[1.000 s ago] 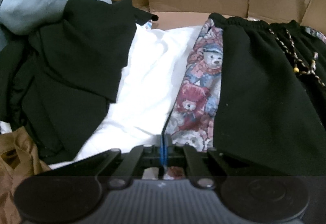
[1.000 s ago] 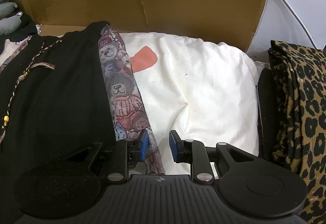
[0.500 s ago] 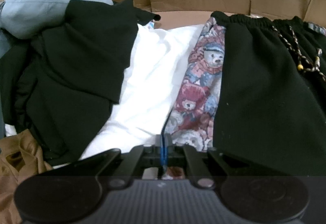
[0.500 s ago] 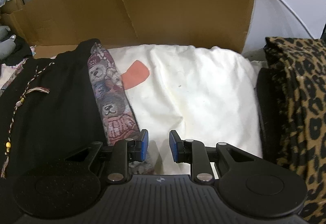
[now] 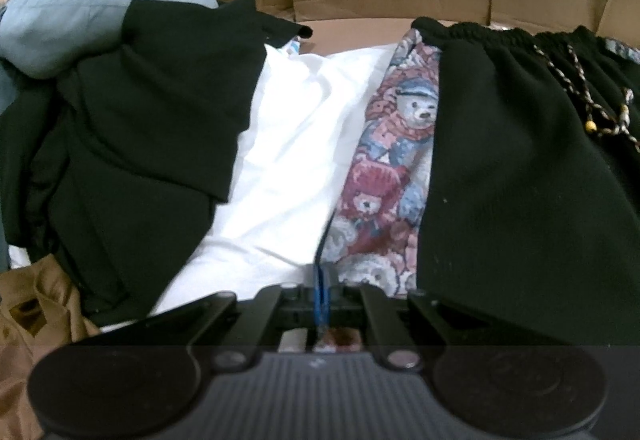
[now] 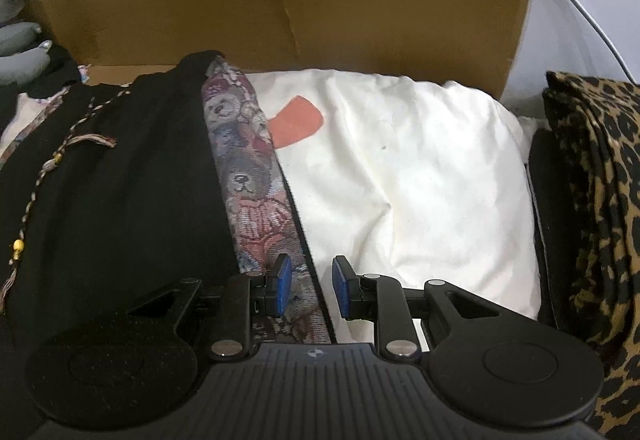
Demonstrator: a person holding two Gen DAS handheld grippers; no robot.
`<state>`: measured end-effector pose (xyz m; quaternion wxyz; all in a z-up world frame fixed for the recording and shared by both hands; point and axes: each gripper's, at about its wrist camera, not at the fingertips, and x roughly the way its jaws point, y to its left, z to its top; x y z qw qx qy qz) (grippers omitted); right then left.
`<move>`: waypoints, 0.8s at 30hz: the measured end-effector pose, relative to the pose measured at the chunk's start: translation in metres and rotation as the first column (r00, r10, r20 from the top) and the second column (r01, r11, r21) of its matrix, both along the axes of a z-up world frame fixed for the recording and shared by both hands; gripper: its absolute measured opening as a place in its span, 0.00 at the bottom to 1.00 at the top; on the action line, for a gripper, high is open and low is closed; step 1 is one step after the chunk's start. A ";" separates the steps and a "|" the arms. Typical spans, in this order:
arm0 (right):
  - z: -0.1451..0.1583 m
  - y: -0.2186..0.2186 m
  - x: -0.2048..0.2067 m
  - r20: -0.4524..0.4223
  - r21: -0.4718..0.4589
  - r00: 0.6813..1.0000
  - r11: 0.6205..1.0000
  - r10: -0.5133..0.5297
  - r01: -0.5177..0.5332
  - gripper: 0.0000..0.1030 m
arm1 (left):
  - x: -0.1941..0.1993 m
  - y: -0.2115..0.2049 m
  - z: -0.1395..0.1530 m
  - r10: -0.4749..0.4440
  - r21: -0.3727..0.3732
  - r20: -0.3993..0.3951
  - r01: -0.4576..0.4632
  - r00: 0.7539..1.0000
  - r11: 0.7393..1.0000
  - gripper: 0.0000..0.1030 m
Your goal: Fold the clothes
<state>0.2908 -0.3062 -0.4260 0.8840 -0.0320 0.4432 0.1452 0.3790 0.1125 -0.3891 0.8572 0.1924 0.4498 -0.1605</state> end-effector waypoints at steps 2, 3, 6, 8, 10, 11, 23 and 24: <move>-0.002 0.001 0.001 -0.020 -0.010 1.000 1.000 0.016 -0.016 0.28 | 0.000 0.000 0.000 -0.003 -0.001 0.000 0.003 1.000 1.000 0.02; -0.003 0.002 0.002 -0.031 -0.014 0.999 1.000 0.023 -0.023 0.28 | 0.000 0.000 0.000 -0.005 0.000 0.001 0.005 1.000 1.000 0.02; -0.006 0.007 0.005 -0.061 -0.024 0.996 0.998 0.063 -0.065 0.01 | 0.000 0.002 0.003 0.002 -0.001 0.005 -0.002 1.000 1.000 0.01; -0.004 0.011 0.005 -0.059 -0.057 0.995 0.994 0.085 -0.088 0.00 | 0.000 0.004 0.007 0.015 -0.003 0.010 -0.015 1.000 1.000 0.01; 0.002 0.010 0.004 -0.041 -0.091 0.996 0.992 0.083 -0.086 0.00 | 0.000 0.006 0.011 0.028 -0.005 0.016 -0.028 0.999 1.000 0.01; 0.006 0.008 0.005 -0.033 -0.097 0.997 0.992 0.073 -0.076 0.00 | 0.000 0.007 0.013 0.034 -0.006 0.019 -0.034 0.999 0.999 0.01; 0.005 0.001 0.014 -0.057 -0.118 0.998 0.993 -0.003 -0.004 0.05 | 0.012 0.021 0.015 0.098 -0.071 -0.027 -0.100 0.995 0.992 0.06; 0.011 -0.002 0.015 -0.044 -0.078 0.999 0.997 -0.004 0.001 0.06 | 0.012 0.025 0.019 0.114 -0.088 -0.018 -0.115 0.993 0.989 0.06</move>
